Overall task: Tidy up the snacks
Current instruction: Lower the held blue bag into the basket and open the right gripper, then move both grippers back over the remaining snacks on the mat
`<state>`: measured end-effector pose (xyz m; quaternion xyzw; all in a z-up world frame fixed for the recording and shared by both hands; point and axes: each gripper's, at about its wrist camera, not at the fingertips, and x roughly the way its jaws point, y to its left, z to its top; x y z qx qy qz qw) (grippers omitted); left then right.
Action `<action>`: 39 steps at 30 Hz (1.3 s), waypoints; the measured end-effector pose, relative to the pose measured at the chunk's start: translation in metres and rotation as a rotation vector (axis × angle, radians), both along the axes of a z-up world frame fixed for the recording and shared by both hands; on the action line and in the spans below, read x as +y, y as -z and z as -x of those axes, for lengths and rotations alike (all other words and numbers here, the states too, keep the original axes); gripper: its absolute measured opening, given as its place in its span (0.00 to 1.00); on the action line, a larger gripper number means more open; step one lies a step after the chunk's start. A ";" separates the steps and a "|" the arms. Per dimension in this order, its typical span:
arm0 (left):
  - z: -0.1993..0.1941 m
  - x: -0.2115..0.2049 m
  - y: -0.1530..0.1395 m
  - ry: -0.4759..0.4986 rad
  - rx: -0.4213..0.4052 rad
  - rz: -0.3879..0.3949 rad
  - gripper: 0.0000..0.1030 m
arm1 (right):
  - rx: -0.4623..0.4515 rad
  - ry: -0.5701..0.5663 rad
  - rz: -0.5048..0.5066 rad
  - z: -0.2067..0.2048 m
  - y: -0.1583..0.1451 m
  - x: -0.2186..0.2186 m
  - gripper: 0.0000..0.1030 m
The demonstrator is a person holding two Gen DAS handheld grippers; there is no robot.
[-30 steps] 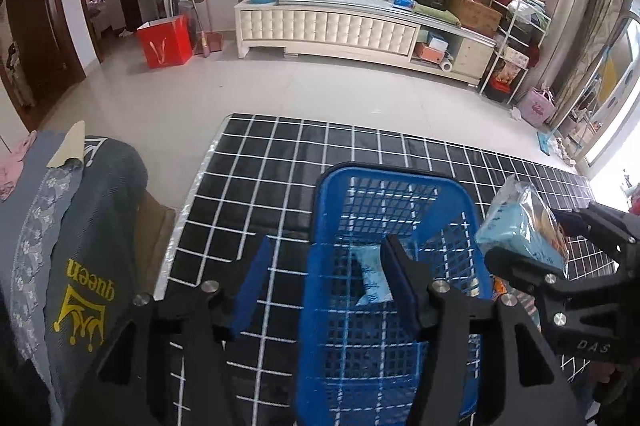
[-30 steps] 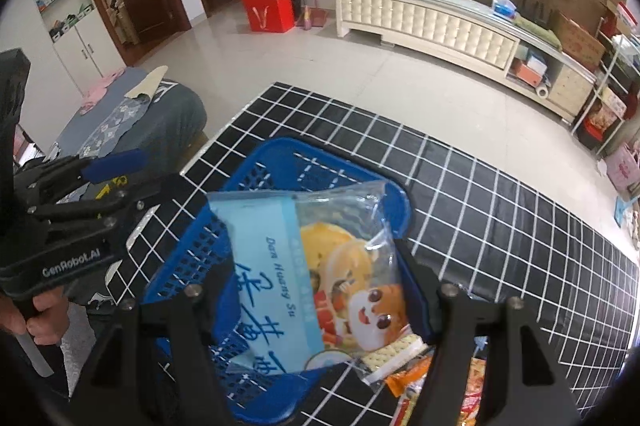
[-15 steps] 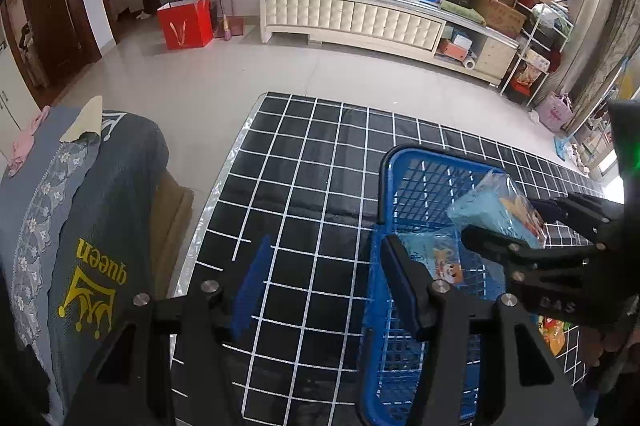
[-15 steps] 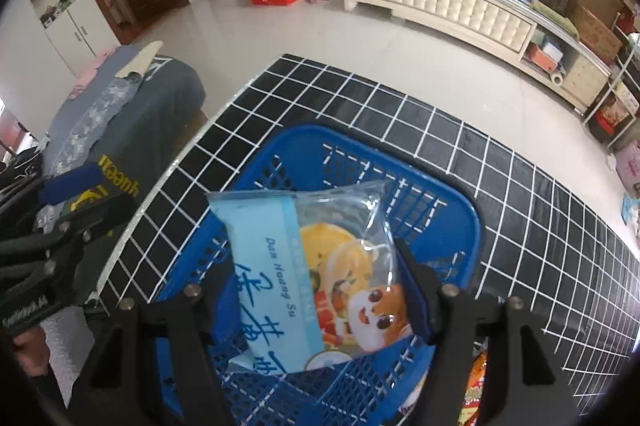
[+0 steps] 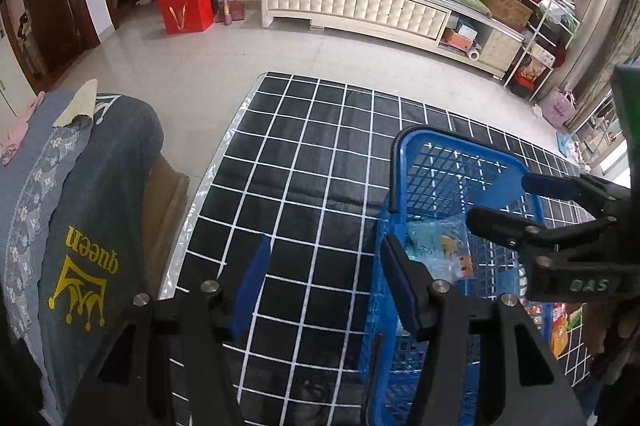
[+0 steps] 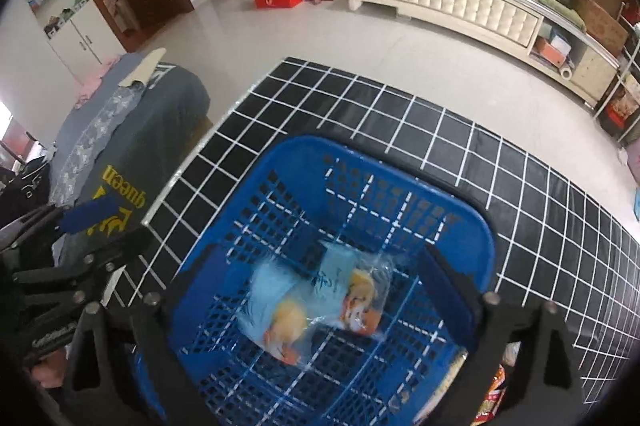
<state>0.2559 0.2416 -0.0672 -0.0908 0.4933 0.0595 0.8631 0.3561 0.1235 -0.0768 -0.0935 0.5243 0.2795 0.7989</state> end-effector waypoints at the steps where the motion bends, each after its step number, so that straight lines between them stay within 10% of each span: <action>1: 0.003 -0.003 -0.004 0.001 -0.004 0.000 0.53 | -0.008 -0.001 0.000 0.003 -0.005 -0.003 0.95; 18: 0.046 -0.090 -0.069 0.121 -0.121 -0.018 0.53 | -0.155 0.096 -0.045 0.064 -0.093 -0.098 0.96; 20: 0.049 -0.102 -0.073 0.138 -0.132 -0.020 0.65 | -0.162 0.116 -0.051 0.071 -0.097 -0.114 0.96; 39: 0.057 -0.234 -0.058 0.350 -0.109 -0.010 0.77 | -0.155 0.300 -0.030 0.107 -0.087 -0.252 0.96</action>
